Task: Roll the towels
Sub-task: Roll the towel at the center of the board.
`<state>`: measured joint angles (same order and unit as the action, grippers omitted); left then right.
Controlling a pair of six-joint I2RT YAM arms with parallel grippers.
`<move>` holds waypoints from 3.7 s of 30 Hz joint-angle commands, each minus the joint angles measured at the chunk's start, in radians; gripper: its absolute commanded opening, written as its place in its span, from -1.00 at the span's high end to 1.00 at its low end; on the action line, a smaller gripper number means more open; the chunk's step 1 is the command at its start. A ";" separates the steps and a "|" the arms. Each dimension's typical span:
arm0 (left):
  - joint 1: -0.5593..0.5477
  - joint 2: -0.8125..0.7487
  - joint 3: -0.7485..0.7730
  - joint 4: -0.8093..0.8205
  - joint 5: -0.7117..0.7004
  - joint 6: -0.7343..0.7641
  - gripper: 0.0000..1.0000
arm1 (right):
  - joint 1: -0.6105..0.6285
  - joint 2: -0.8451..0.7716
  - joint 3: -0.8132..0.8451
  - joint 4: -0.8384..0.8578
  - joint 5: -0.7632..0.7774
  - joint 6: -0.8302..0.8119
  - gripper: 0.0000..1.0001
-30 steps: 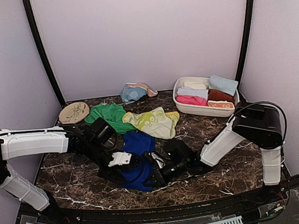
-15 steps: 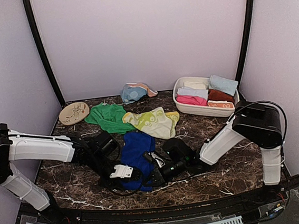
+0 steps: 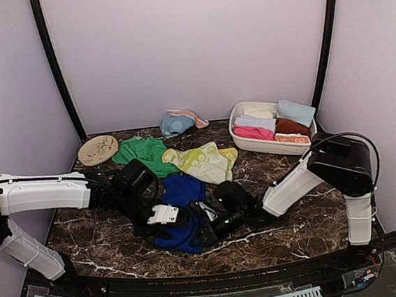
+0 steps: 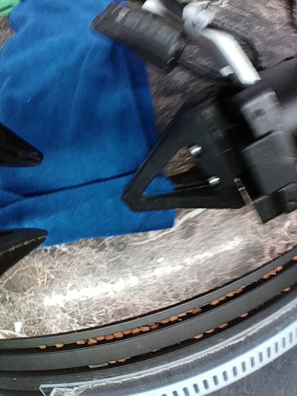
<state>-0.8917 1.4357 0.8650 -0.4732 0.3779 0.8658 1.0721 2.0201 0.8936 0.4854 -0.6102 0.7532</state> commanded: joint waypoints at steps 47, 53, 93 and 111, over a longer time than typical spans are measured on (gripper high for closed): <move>0.060 0.121 -0.056 -0.157 0.151 -0.038 0.97 | -0.063 -0.324 -0.076 -0.342 0.453 -0.251 -1.00; 0.067 0.128 -0.010 -0.247 0.223 -0.030 0.99 | -0.102 -0.664 -0.296 -0.183 0.910 0.013 -1.00; 0.317 0.526 0.218 -0.496 0.505 0.082 0.92 | 0.313 -0.014 0.012 0.117 0.721 -1.182 0.25; 0.388 0.184 0.013 -0.132 0.268 -0.090 -0.03 | 0.191 -0.046 0.059 -0.111 0.407 -0.766 1.00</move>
<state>-0.5491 1.7893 0.9653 -0.7994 0.7948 0.8433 1.3106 2.0106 0.9508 0.4877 -0.0376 -0.2047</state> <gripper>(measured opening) 0.514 0.051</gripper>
